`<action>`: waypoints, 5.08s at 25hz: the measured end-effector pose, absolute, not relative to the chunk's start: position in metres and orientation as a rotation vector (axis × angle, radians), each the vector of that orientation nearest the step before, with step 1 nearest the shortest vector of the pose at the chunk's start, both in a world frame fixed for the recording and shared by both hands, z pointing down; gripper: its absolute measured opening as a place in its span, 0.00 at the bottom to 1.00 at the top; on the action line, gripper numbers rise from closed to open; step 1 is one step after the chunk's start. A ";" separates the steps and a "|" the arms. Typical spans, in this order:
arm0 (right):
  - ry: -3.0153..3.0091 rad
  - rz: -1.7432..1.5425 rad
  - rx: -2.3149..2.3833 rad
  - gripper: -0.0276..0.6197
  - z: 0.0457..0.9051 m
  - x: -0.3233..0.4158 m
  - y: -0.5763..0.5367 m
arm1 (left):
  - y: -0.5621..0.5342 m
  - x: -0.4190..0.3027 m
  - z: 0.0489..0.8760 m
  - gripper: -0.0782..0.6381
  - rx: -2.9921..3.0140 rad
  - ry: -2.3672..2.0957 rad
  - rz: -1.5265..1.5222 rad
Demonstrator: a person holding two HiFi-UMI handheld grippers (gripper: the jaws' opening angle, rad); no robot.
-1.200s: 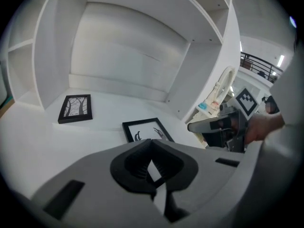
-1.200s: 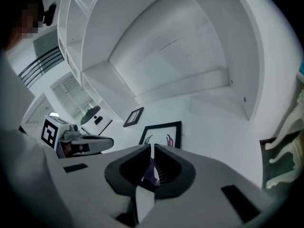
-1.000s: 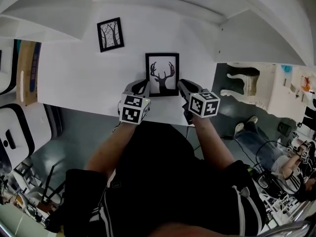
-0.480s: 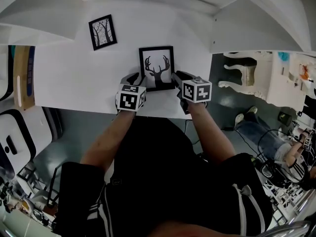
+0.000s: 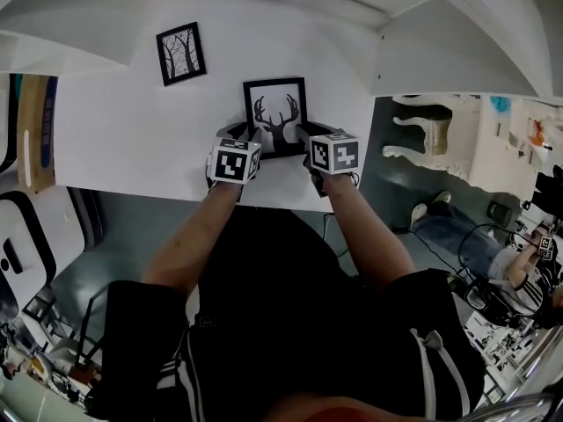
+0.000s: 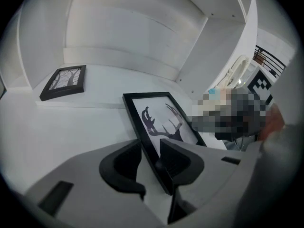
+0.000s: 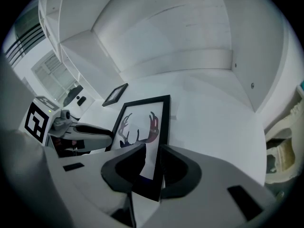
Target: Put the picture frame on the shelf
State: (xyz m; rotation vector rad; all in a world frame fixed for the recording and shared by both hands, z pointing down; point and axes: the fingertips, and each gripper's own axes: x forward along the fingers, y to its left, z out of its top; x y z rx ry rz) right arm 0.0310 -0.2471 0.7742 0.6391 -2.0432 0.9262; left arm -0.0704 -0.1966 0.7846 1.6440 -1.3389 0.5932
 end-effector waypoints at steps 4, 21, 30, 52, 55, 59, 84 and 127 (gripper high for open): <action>-2.036 0.883 0.689 0.21 0.771 0.035 -0.259 | -0.199 -0.071 0.789 0.27 1.632 -1.343 0.597; -2.099 1.040 0.666 0.20 0.771 0.035 -0.269 | -0.210 -0.076 0.773 0.26 1.640 -1.387 0.536; -2.272 1.013 0.588 0.19 0.705 0.021 -0.251 | -0.190 -0.095 0.705 0.24 1.622 -1.558 0.455; -2.629 1.015 0.777 0.18 0.536 0.039 -0.263 | -0.213 -0.081 0.510 0.24 2.075 -1.700 0.428; -2.679 0.979 0.819 0.18 0.513 0.045 -0.263 | -0.218 -0.075 0.485 0.24 2.166 -1.721 0.454; -2.752 0.927 0.883 0.18 0.485 0.051 -0.256 | -0.215 -0.070 0.454 0.24 2.277 -1.724 0.411; -2.988 0.444 1.101 0.18 0.322 0.089 -0.249 | -0.213 -0.038 0.299 0.24 2.628 -1.759 0.134; -2.909 0.086 1.377 0.18 0.208 0.121 -0.388 | -0.358 -0.003 0.196 0.24 2.677 -1.911 0.113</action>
